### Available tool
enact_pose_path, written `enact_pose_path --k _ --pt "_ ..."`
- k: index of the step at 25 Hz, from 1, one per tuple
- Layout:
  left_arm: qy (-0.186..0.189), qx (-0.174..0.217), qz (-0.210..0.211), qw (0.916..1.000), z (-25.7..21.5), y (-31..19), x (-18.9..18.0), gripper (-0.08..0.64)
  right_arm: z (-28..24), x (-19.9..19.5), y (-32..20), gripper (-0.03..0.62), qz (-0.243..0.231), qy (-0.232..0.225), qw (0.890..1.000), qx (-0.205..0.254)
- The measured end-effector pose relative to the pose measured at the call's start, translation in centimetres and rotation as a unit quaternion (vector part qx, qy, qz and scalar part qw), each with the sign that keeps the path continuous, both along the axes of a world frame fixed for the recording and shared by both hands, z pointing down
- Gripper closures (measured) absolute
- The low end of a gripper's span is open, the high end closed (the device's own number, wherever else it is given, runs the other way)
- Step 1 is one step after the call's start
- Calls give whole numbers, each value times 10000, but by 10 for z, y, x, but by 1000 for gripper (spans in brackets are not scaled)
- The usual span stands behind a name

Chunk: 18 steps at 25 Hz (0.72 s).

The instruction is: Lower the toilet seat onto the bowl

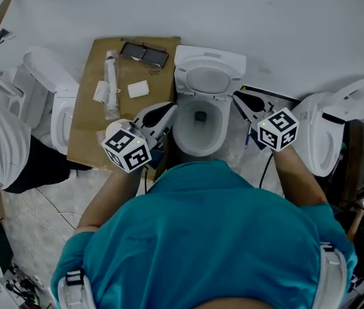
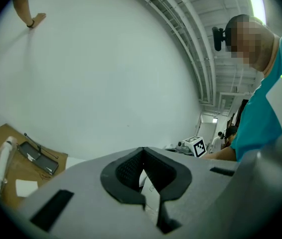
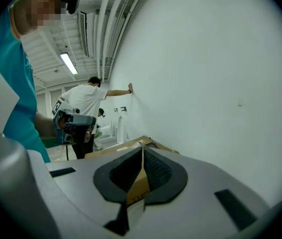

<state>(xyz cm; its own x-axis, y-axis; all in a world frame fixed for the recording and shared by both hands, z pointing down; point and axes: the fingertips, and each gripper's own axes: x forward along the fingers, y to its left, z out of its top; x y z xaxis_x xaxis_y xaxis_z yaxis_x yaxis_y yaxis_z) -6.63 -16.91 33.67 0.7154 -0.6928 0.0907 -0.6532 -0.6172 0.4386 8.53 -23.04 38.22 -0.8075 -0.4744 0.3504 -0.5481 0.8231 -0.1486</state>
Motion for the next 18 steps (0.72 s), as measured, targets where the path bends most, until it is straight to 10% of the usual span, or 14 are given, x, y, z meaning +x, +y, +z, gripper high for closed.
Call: enact_pose_path --k 18 --pt "-167 -573 108 9982 106 -64 -6 557 169 -24 -161 522 66 2173 9756 313"
